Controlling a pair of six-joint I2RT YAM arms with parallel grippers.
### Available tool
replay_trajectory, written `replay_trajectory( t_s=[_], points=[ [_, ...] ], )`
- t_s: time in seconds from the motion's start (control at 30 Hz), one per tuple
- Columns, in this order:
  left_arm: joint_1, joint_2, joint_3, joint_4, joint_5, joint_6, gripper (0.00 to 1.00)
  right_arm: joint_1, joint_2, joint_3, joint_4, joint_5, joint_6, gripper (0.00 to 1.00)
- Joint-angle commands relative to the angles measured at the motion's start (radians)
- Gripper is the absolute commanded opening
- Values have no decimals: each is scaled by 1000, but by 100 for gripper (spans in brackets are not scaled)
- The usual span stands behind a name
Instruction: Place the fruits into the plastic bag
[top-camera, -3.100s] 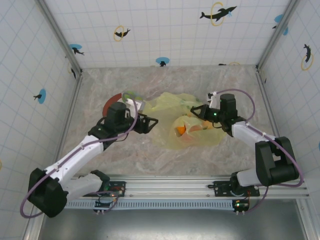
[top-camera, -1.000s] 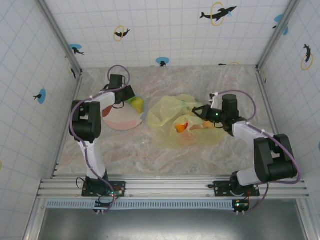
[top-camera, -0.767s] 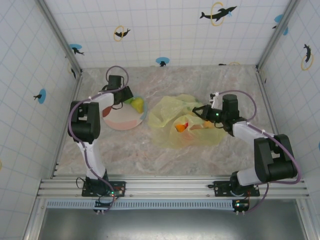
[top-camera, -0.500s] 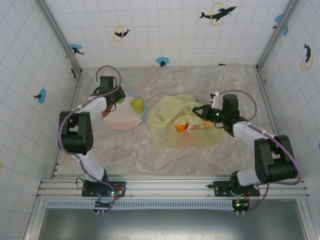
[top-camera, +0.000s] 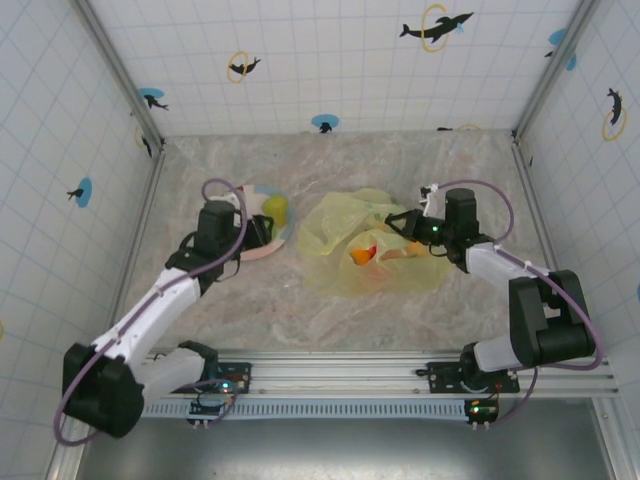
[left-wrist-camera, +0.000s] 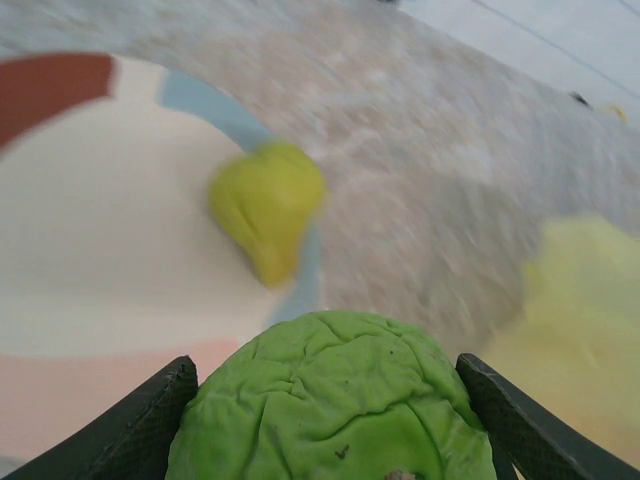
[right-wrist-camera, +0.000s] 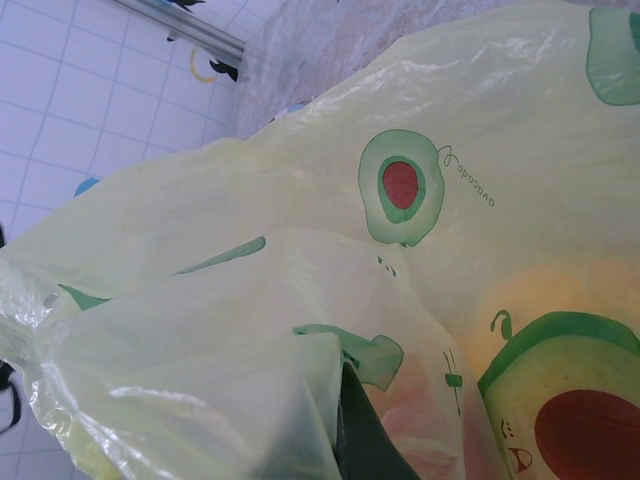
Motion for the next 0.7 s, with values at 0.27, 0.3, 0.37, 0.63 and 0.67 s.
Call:
replay_trajectory(
  t_s=[0.27,0.3,0.37,0.63,0.67],
  points=[
    [-337,8,-17,-82,151,-9,63,24,-19,9,-3,29,0,0],
    [-352,32,-6,-64,165,1,63,27,-21,10,-2,32,2,0],
    [-366,81,26,-35,168,19,63,32,-28,12,-5,36,4,0],
    [-368,296,166,35,26,78,63,44,-40,21,-23,38,-5,0],
    [-368,313,171,60,17,76,63,44,-43,21,-27,41,-8,0]
  ],
)
